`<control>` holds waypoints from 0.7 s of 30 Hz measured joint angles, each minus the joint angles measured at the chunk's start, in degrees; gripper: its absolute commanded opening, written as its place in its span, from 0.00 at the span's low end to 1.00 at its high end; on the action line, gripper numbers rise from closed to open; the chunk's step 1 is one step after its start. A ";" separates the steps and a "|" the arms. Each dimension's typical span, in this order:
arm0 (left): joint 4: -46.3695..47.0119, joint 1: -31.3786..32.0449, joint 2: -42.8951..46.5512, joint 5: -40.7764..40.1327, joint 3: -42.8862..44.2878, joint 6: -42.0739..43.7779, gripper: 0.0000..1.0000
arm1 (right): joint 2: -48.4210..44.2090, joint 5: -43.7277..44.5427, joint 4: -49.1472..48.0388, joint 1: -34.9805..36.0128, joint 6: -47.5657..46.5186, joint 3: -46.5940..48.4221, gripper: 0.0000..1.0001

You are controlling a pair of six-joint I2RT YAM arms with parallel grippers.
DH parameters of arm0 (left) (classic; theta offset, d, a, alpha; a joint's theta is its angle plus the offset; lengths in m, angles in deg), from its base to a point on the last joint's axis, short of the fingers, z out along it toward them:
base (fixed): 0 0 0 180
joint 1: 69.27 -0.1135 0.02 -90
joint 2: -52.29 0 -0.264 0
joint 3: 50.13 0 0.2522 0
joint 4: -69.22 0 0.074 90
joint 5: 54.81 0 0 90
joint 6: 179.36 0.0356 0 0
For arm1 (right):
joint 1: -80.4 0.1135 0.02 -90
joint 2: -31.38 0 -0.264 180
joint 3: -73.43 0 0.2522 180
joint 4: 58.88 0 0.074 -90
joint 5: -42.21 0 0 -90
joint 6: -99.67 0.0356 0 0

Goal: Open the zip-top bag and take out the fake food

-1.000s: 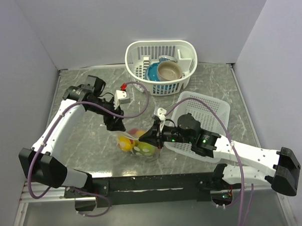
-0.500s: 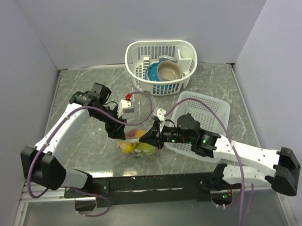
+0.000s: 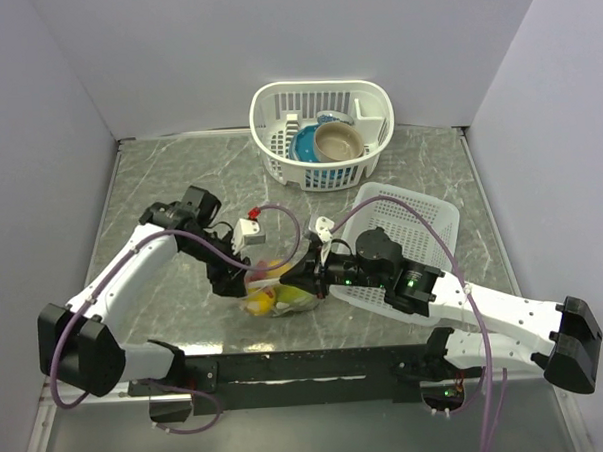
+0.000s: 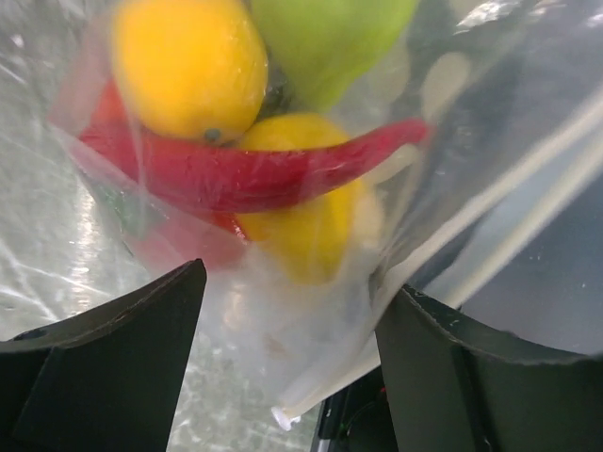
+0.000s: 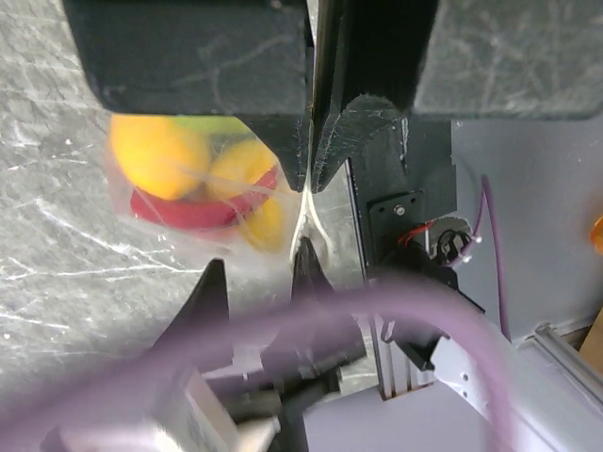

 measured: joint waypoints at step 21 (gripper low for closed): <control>10.60 0.85 -4.44 -6.73 11.43 -8.70 0.01 | 0.85 6.40 -1.90 -0.04 -0.61 -0.83 0.19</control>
